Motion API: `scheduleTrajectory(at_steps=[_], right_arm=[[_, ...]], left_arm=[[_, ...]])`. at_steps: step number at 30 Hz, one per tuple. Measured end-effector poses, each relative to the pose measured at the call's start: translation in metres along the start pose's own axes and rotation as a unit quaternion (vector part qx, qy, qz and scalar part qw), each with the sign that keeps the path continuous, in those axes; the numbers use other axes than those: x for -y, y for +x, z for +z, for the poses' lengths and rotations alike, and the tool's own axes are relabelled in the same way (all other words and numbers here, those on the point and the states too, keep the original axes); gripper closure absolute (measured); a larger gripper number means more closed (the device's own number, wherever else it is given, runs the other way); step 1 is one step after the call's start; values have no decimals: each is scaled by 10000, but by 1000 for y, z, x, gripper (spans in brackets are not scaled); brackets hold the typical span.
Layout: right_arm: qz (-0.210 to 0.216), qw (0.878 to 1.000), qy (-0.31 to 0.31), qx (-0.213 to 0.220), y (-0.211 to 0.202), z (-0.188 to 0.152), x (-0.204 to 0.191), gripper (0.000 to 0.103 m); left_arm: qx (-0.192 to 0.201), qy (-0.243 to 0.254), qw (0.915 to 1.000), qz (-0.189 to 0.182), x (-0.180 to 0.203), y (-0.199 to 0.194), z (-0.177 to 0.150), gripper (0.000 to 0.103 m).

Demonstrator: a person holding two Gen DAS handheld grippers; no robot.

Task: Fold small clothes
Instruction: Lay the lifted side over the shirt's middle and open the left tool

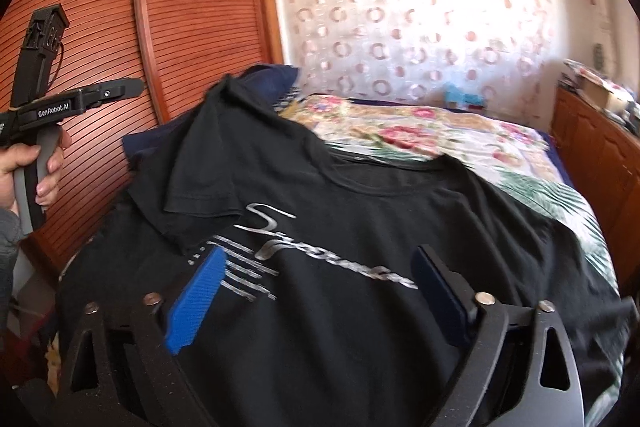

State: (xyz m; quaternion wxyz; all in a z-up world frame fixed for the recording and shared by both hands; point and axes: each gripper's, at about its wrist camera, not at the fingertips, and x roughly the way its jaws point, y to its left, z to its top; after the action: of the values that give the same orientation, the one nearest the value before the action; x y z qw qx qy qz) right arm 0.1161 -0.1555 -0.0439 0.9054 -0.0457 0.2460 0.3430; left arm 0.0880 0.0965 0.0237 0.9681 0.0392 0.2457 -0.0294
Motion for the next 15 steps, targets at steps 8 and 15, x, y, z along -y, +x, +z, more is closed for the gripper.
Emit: scheduleTrajectory(at_steps=[8,15], right_arm=[[1076,9922,-381,-492,61,35,-49,45],[1667,9825,-100,-819,124,59,-81,57]], left_arm=[[-5,-173,9998,106,-12,-13,-22,22],[-64,-298,9993,199,-23,-21,-34,22]])
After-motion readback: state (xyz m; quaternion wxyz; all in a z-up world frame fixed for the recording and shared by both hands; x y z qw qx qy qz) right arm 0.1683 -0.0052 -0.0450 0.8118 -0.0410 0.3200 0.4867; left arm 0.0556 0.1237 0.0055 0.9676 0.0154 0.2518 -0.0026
